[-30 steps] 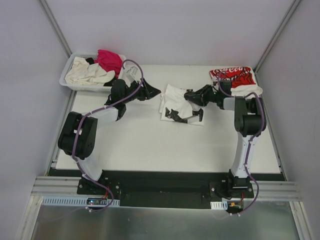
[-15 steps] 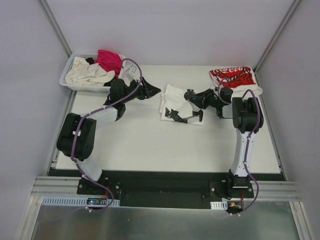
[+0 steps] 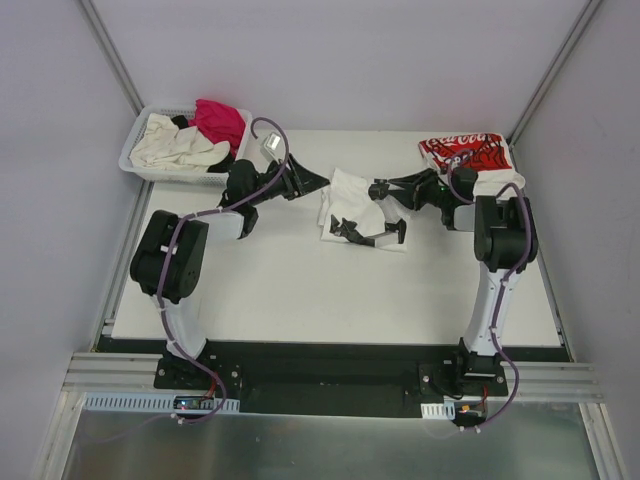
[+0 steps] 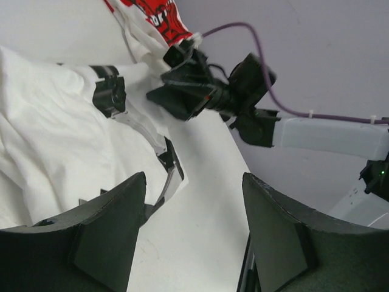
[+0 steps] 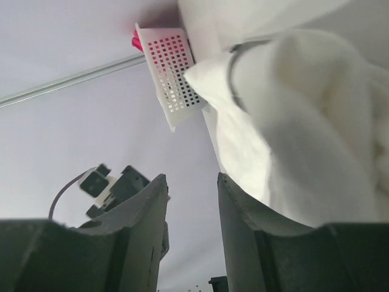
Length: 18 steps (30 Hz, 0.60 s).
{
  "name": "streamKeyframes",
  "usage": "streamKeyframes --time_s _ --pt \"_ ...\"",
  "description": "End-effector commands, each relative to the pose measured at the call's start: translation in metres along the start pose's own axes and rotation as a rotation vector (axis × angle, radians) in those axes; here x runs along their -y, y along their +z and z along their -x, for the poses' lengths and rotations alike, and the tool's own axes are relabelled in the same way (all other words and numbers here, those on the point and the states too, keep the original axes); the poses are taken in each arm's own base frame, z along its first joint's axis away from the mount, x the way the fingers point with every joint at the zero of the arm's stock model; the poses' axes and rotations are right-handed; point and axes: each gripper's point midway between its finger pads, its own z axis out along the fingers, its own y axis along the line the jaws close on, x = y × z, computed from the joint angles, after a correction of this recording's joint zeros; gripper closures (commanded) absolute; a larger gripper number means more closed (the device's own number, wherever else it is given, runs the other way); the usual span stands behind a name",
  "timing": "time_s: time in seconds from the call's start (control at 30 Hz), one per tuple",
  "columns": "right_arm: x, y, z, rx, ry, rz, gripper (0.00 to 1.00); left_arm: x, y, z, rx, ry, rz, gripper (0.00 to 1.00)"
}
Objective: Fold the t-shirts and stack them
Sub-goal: Smooth out wrinkles on the folded tshirt
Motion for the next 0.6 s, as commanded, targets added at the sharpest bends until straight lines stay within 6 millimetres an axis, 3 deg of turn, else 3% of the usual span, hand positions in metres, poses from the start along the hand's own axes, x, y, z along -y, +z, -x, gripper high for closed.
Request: streamKeyframes --time_s 0.0,0.2,0.27,0.3,0.33,0.37,0.4,0.43,0.47,0.5,0.57 --pt "-0.075 -0.037 0.006 0.046 -0.209 0.054 0.58 0.02 0.002 0.002 -0.044 -0.008 -0.162 0.36" --pt "-0.073 -0.076 0.021 0.144 -0.334 -0.018 0.57 0.018 -0.002 -0.001 -0.084 0.083 -0.192 0.37" --pt "-0.077 -0.088 0.022 0.172 -0.361 -0.03 0.56 0.012 -0.005 -0.004 -0.103 0.093 -0.13 0.37" --pt "-0.074 -0.091 0.024 0.195 -0.39 -0.053 0.57 0.022 -0.008 0.001 -0.089 0.207 -0.122 0.37" --pt "-0.072 -0.094 0.024 0.209 -0.418 -0.077 0.57 0.018 -0.008 0.008 -0.057 0.251 -0.063 0.37" --pt "-0.077 -0.097 0.019 0.223 -0.46 -0.103 0.57 0.006 -0.012 -0.002 -0.102 0.229 0.032 0.36" --pt "-0.062 -0.103 0.024 0.265 -0.451 -0.226 0.56 0.013 -0.015 0.007 -0.086 0.359 0.064 0.36" --pt "-0.054 -0.109 0.027 0.28 -0.547 -0.311 0.56 0.015 -0.015 0.003 -0.098 0.396 0.1 0.36" --pt "-0.053 -0.113 0.024 0.303 -0.59 -0.376 0.57 0.002 -0.019 0.004 -0.091 0.412 0.211 0.36" --pt "-0.04 -0.128 0.036 0.396 -0.641 -0.511 0.6 0.012 -0.02 0.002 -0.087 0.527 0.253 0.36" --pt "-0.046 -0.13 0.045 0.435 -0.657 -0.498 0.74 0.015 -0.024 0.005 -0.064 0.571 0.299 0.36"
